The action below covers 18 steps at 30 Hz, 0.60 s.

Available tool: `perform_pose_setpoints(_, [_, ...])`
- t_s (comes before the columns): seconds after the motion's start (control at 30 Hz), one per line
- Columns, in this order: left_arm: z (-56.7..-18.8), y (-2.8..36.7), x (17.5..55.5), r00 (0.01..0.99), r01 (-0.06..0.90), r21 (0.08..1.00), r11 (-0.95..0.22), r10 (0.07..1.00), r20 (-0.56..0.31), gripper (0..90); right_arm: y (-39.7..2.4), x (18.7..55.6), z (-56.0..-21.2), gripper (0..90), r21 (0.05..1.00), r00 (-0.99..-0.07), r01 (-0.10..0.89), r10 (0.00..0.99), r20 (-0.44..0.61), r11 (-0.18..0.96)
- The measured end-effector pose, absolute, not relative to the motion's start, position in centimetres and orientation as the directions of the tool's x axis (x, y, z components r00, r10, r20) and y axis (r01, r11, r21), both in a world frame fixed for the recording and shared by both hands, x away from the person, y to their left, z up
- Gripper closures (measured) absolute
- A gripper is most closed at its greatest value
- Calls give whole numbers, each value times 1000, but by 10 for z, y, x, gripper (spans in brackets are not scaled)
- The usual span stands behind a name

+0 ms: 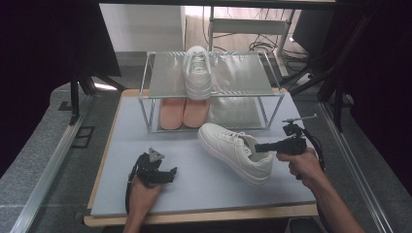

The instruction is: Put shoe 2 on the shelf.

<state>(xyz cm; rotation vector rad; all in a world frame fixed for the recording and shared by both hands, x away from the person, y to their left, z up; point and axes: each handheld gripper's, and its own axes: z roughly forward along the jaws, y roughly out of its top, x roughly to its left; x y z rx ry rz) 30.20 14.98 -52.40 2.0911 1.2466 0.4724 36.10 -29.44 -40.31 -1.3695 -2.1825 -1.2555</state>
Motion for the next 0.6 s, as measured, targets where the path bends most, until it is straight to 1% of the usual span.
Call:
perform_pose_setpoints(0.13, [-524,150,302,483,641,689,-337,875,-22,124,-302,361,-395,810,533,-506,834,577,641,140])
perform_pose_setpoints(0.6, [-524,149,302,479,641,692,-331,877,-24,124,-327,358,-375,810,512,-440,859,534,722,16])
